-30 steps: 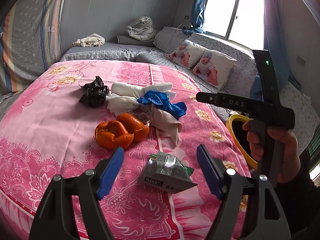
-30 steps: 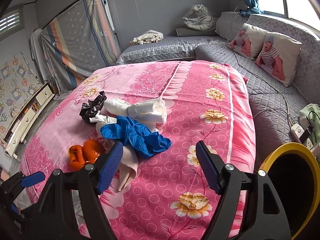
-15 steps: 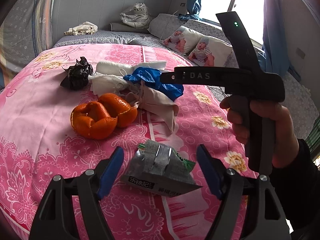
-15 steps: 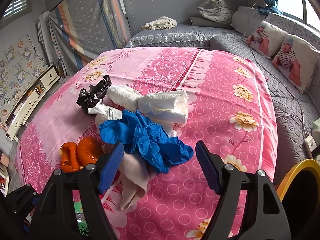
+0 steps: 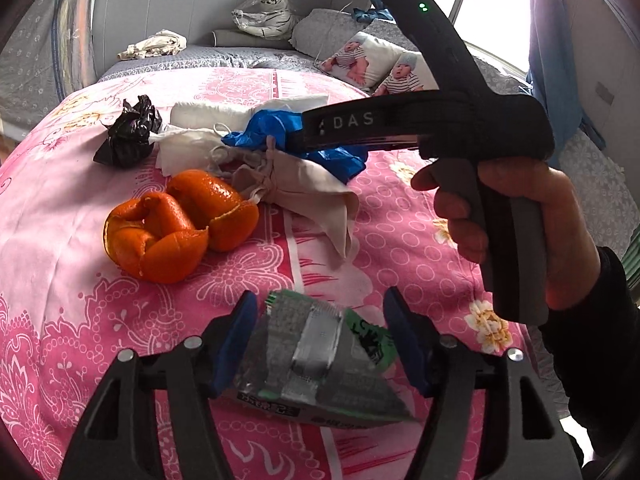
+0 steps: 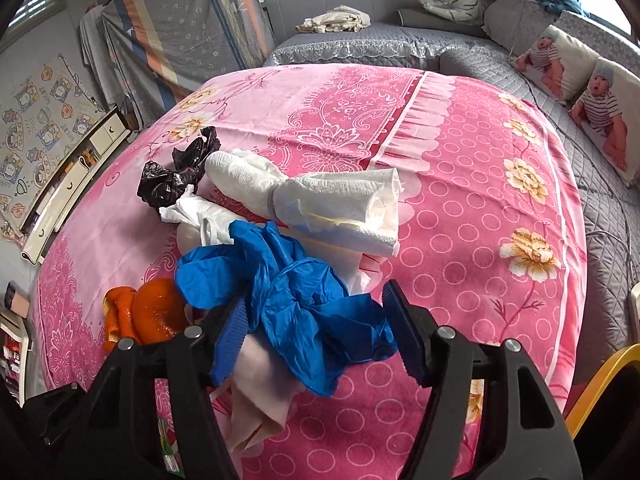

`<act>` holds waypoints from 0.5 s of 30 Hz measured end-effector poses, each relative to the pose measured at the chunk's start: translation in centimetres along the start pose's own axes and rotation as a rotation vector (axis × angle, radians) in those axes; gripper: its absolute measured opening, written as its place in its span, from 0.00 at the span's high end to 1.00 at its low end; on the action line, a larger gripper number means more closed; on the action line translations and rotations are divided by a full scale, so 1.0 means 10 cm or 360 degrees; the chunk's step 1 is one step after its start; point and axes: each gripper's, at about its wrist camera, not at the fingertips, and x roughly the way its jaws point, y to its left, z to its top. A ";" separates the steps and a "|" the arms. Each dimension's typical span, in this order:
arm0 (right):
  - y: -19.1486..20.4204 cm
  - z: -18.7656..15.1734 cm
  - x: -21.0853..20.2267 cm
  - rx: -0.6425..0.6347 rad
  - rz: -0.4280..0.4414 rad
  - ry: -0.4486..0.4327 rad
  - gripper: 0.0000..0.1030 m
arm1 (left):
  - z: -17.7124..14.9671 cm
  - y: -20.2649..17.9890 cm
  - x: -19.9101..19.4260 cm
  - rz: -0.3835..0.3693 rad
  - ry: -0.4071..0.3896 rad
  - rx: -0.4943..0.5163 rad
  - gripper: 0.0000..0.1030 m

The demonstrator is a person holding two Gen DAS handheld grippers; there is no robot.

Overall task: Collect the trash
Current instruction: 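Grasp the silver-green snack packet with the left tool while the right tool grasps the blue glove, then carry the snack packet and blue glove over the yellow-rimmed bin with both tools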

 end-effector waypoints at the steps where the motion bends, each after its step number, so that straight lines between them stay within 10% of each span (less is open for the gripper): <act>1: -0.01 0.00 0.03 0.0005 0.0002 0.0006 0.39 | 0.00 0.02 0.01 -0.0003 0.0005 -0.0011 0.44; 15: 0.07 -0.02 -0.04 -0.0066 0.0025 -0.0037 0.75 | -0.06 0.08 -0.07 -0.0030 -0.0015 -0.0018 0.65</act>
